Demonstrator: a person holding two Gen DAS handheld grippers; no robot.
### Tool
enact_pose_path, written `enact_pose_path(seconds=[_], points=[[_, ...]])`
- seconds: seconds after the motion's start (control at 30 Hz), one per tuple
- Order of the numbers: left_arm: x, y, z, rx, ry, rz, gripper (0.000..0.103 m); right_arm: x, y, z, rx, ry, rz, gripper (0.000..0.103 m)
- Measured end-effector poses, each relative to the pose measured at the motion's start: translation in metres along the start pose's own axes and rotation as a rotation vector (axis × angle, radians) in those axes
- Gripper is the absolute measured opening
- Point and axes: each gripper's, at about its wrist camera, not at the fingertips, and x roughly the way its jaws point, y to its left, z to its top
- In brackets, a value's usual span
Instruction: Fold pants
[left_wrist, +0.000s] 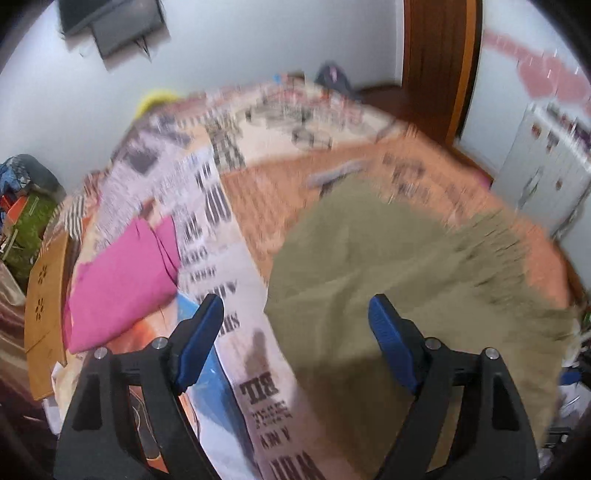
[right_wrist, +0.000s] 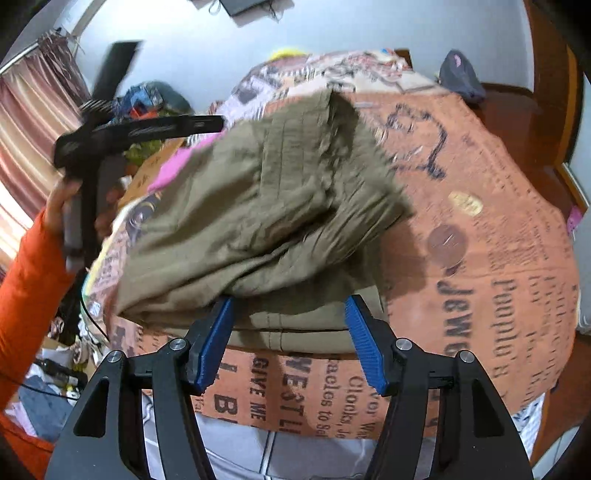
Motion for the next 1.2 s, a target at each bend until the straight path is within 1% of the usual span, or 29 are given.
enact_pose_path(seconds=[0.03,0.07,0.13,0.17,0.23,0.33,0.43,0.5,0.6,0.7,0.87,0.93,1.03,1.1,1.2], points=[[0.009,0.000,-0.004,0.005,0.019,-0.001,0.082,0.005,0.001,0.000,-0.008,0.009,-0.006,0.058],[0.019,0.003,-0.009,0.003,0.036,-0.020,0.083,0.009,0.001,0.000,-0.024,0.013,-0.013,0.058],[0.021,0.007,-0.017,-0.019,0.020,-0.051,0.083,0.013,0.002,0.001,-0.045,0.017,-0.028,0.058],[0.020,0.009,-0.020,-0.023,0.016,-0.054,0.083,0.015,0.002,0.003,-0.055,0.018,-0.038,0.058],[0.018,0.011,-0.026,-0.017,0.008,-0.037,0.083,0.016,0.000,0.004,-0.077,0.019,-0.055,0.058],[0.010,0.012,-0.035,0.019,-0.006,0.003,0.083,0.020,-0.009,0.014,-0.087,0.019,-0.077,0.057],[-0.002,0.015,-0.054,0.042,-0.008,0.043,0.083,0.026,-0.018,0.024,-0.089,0.018,-0.085,0.057],[-0.005,0.022,-0.068,0.018,0.000,0.052,0.083,0.031,-0.023,0.033,-0.102,0.012,-0.090,0.057],[-0.009,0.035,-0.084,-0.052,0.005,0.033,0.083,0.038,-0.030,0.044,-0.122,0.005,-0.074,0.057],[-0.013,0.043,-0.092,-0.121,-0.001,0.003,0.083,0.050,-0.040,0.060,-0.139,0.003,-0.054,0.057],[-0.013,0.045,-0.098,-0.191,0.006,-0.030,0.083,0.061,-0.048,0.080,-0.169,-0.004,-0.059,0.057],[-0.014,0.045,-0.099,-0.213,0.003,-0.033,0.083,0.065,-0.053,0.088,-0.157,-0.001,-0.055,0.057],[-0.020,0.045,-0.096,-0.214,-0.007,-0.047,0.080,0.064,-0.057,0.094,-0.141,0.013,-0.056,0.057],[-0.029,0.050,-0.089,-0.218,-0.032,-0.058,0.079,0.057,-0.057,0.095,-0.144,0.013,-0.085,0.057],[-0.042,0.063,-0.072,-0.228,-0.091,-0.031,0.079,0.041,-0.055,0.087,-0.148,0.016,-0.163,0.058]])
